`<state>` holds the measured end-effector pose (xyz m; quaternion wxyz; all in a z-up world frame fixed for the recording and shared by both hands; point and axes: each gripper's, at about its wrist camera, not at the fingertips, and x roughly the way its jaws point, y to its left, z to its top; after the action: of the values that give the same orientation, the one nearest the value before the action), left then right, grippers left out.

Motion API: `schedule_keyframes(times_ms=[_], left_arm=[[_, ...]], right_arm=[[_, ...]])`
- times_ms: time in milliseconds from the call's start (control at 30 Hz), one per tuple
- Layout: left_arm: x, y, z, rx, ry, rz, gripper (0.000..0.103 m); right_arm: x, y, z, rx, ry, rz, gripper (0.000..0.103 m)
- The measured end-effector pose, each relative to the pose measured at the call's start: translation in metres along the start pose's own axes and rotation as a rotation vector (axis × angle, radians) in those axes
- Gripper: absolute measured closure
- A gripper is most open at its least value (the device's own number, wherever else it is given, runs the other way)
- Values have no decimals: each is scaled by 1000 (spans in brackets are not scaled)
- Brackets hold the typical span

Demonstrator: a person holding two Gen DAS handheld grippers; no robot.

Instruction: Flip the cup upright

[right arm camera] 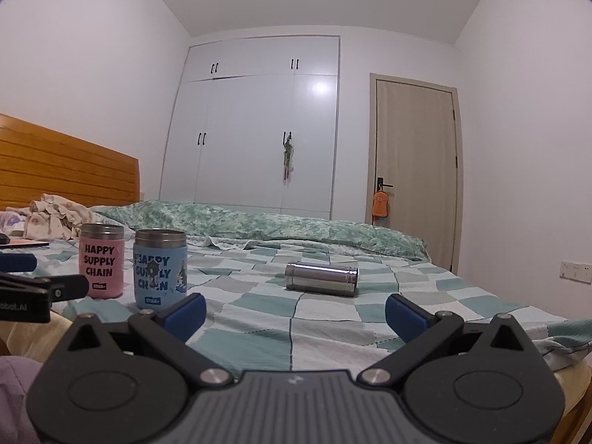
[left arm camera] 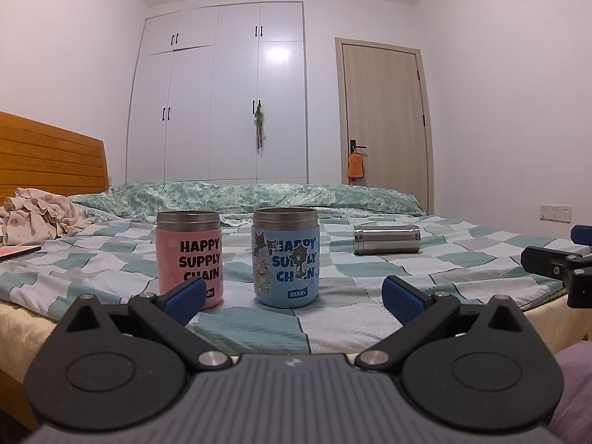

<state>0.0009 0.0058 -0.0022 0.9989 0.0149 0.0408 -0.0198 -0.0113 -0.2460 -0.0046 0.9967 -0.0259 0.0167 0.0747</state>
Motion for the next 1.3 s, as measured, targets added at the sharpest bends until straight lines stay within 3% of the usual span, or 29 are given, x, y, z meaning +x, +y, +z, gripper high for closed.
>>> schedule_keyframes(times_ms=[1300], left_arm=[[-1,0,-1,3,-11,-11,0]], right_arm=[[0,1,-1,4,-2,-1,0]])
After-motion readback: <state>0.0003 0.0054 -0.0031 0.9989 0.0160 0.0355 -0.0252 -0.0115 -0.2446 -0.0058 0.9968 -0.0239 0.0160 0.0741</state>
